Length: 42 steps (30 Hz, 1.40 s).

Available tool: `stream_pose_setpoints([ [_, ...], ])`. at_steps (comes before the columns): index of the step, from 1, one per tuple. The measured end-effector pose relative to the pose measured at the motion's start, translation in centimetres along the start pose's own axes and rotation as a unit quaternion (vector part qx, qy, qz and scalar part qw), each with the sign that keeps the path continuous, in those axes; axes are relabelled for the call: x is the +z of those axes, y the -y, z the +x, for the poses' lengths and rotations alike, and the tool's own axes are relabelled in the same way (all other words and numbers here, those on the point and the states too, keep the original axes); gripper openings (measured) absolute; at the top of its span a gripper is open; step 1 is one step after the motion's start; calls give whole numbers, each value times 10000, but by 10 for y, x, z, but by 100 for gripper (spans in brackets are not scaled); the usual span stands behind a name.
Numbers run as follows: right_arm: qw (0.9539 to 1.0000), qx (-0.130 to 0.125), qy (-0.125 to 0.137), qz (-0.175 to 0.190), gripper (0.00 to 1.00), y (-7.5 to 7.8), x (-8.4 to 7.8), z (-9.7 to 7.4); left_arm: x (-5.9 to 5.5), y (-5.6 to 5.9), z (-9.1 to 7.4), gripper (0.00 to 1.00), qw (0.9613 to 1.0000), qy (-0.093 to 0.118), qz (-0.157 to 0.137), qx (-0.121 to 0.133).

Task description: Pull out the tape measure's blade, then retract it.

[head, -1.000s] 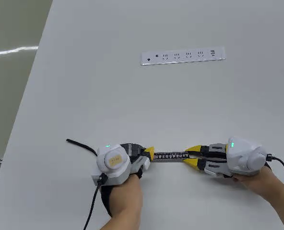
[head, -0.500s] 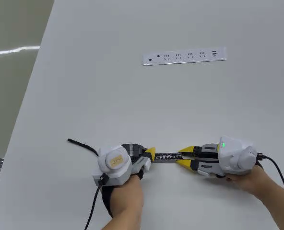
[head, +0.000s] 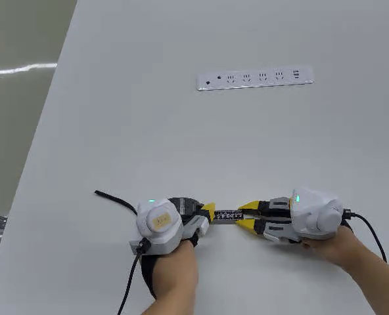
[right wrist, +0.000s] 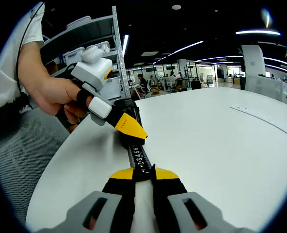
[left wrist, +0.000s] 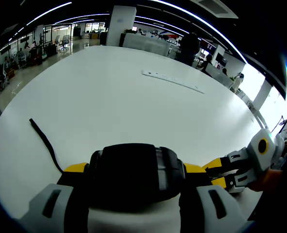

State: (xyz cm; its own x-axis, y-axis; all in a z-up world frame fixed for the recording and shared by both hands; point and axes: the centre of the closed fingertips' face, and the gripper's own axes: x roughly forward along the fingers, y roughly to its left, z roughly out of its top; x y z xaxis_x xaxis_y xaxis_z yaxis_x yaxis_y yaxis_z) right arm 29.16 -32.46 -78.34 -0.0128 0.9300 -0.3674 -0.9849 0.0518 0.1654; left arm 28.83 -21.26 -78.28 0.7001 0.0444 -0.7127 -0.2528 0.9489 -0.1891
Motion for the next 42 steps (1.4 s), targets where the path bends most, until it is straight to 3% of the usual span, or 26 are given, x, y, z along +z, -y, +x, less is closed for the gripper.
stream_pose_setpoints([
  [16,9999,-7,3,-120,12,-2,6,21,0,0,0,73,10000,-18,-54,-13],
  [42,9998,27,-17,-196,12,-6,13,39,-1,0,-2,72,9998,-31,-146,-104],
])
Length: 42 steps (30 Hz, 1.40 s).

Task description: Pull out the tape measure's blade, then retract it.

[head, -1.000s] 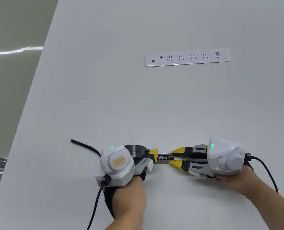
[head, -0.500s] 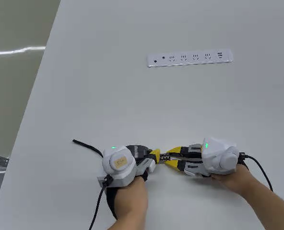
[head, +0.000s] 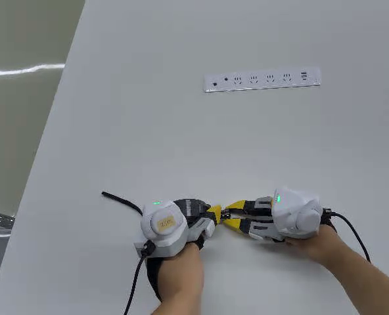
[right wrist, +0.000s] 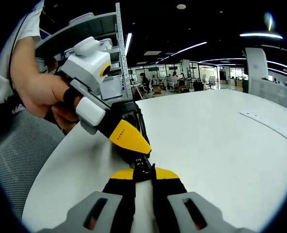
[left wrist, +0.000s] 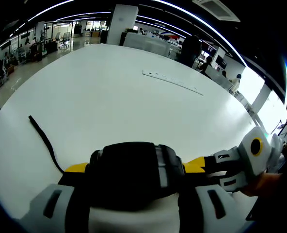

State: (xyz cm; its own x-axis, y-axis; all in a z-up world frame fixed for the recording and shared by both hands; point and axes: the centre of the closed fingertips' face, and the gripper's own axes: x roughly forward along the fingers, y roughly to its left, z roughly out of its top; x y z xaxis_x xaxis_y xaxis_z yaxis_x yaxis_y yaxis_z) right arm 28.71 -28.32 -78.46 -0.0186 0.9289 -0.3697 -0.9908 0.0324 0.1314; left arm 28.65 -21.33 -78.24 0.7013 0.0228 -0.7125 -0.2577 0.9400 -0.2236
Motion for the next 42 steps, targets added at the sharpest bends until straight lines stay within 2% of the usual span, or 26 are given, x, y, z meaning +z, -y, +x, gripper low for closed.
stream_pose_setpoints([
  [19,9995,167,-71,-259,12,-5,6,18,-1,0,-1,71,9999,-48,-73,-55],
  [29,9996,186,-50,-218,13,-3,6,18,0,0,-1,71,9999,-40,-94,-49],
  [33,9992,203,-64,-350,14,-3,6,18,0,-1,0,71,9999,-44,-90,-46],
  [42,9994,212,-42,-270,15,-2,6,18,0,-1,0,71,9999,-18,-95,-48],
])
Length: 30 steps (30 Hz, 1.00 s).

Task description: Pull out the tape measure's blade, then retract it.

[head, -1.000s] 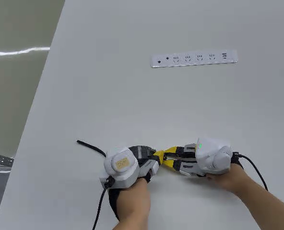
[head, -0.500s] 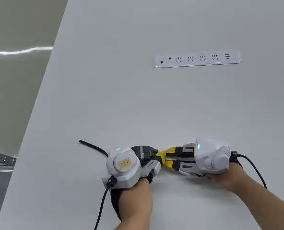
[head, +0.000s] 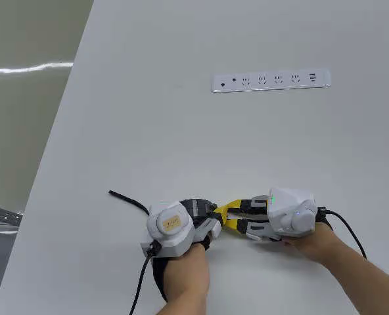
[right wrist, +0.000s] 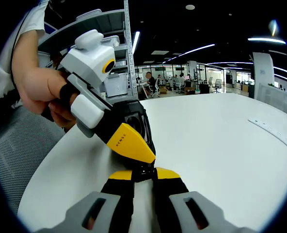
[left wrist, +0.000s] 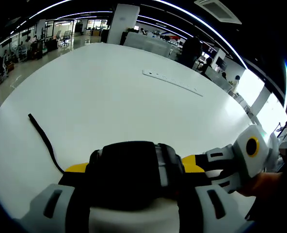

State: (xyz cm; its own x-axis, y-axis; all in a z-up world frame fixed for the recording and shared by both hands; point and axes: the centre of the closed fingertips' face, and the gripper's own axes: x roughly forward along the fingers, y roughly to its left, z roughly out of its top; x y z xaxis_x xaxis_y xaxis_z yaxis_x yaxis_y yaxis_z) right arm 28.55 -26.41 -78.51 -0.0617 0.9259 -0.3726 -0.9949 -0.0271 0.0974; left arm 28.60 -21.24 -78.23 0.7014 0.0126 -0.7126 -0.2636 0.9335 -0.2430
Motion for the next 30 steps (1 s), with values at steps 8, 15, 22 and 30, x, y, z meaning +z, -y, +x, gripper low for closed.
stream_pose_setpoints([
  [8,10000,-16,1,9,15,0,0,0,0,0,0,71,10000,18,-11,-10],
  [15,10000,-63,15,16,19,1,0,0,0,0,0,72,10000,2,35,-32],
  [22,10000,-54,24,55,22,0,0,-2,-1,1,-1,72,9999,-11,119,-45],
  [30,9999,27,36,153,36,-6,0,0,-1,1,-1,73,9997,-30,235,-40],
])
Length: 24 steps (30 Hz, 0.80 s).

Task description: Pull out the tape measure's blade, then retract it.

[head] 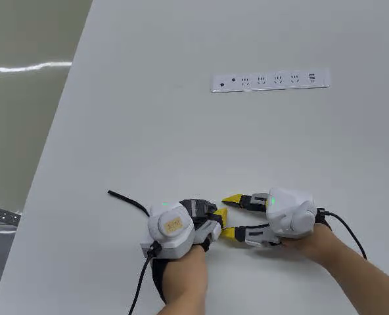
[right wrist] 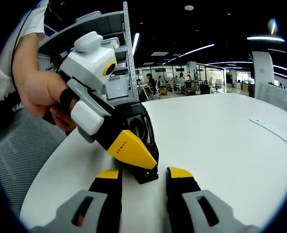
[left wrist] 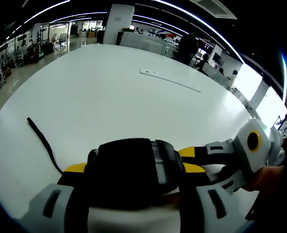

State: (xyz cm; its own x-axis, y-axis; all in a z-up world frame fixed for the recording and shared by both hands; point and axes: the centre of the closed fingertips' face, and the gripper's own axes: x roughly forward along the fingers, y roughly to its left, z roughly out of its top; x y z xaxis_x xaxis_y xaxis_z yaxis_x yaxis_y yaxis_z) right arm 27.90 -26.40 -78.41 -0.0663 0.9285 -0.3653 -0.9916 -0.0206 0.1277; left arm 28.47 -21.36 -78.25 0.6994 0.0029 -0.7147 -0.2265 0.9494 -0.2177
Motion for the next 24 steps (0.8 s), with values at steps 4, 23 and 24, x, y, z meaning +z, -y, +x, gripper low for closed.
stream_pose_setpoints([
  [4,10000,-3,13,-22,36,2,2,0,0,0,0,73,10000,-6,13,-11],
  [23,9999,-69,0,100,36,2,3,2,-1,2,-2,71,9993,-26,221,-295],
  [24,9999,-73,1,126,36,1,4,2,-2,2,-2,71,9989,-57,353,-318],
])
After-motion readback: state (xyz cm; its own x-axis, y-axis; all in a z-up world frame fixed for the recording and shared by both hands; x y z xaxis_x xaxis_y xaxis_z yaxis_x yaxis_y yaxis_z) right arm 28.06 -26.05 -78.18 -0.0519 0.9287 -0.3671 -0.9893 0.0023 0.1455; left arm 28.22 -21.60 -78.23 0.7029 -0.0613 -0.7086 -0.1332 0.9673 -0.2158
